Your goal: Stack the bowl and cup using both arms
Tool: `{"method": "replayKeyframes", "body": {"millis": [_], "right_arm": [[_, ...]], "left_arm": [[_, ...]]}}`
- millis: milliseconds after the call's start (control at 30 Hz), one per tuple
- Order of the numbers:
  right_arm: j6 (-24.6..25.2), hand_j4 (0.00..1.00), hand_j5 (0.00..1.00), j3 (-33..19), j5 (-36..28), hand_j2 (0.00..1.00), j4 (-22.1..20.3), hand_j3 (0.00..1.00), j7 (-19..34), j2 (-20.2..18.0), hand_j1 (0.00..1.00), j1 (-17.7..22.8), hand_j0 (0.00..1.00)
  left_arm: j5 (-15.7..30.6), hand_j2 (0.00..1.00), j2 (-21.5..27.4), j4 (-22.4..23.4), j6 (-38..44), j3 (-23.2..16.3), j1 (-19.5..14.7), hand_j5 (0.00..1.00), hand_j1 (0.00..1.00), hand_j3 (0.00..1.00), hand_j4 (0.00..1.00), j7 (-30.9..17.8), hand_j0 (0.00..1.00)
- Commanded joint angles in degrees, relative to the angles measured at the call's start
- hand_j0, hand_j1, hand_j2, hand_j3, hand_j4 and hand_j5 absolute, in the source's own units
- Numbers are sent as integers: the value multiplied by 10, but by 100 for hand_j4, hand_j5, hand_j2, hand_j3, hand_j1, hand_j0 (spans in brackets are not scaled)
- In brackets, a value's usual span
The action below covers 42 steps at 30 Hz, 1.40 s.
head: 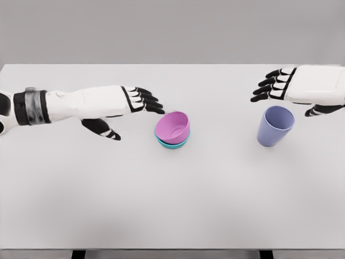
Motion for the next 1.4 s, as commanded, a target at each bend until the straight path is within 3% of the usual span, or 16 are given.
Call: {"method": "replayKeyframes", "body": {"millis": [0, 67, 133, 233, 300, 533, 667, 733, 1100, 1367], "right_arm": [[2, 100, 100, 25, -1, 100, 2, 100, 0, 0, 100, -1, 100], [2, 100, 100, 37, 3, 100, 23, 100, 0, 0, 100, -8, 100], [2, 100, 100, 39, 4, 100, 41, 100, 0, -1, 100, -14, 100], [2, 100, 100, 50, 4, 100, 38, 100, 0, -1, 100, -24, 100], [2, 100, 100, 51, 4, 100, 38, 100, 0, -6, 100, -28, 100], [2, 100, 100, 82, 7, 100, 39, 100, 0, 1, 100, -35, 100], [2, 100, 100, 102, 23, 100, 64, 100, 0, 30, 100, -39, 100], [2, 100, 100, 113, 33, 100, 87, 100, 0, 35, 100, -42, 100], [2, 100, 100, 125, 34, 100, 129, 100, 0, 51, 100, -43, 100], [2, 100, 100, 144, 44, 100, 172, 100, 0, 85, 100, -43, 100]], "left_arm": [[140, 100, 88, -6, -16, 16, 5, 100, 100, 100, 100, 0, 100], [183, 100, 113, 2, -16, 25, 45, 100, 100, 100, 100, 0, 100], [183, 100, 119, 22, -16, 37, 78, 100, 100, 100, 100, 0, 100], [184, 100, 117, 45, -16, 115, 154, 100, 100, 100, 100, 0, 100], [184, 100, 98, 47, -16, 168, 178, 100, 100, 100, 100, 0, 100], [184, 100, 79, 92, -16, 181, 180, 100, 100, 100, 100, 0, 100], [180, 100, 80, 93, -16, 190, 191, 100, 100, 100, 100, 0, 100], [179, 100, 80, 93, -16, 190, 191, 100, 100, 100, 100, 0, 100], [179, 100, 79, 93, -16, 190, 200, 100, 100, 100, 100, 0, 100], [176, 100, 79, 93, -16, 190, 200, 100, 100, 100, 100, 0, 100]]}}
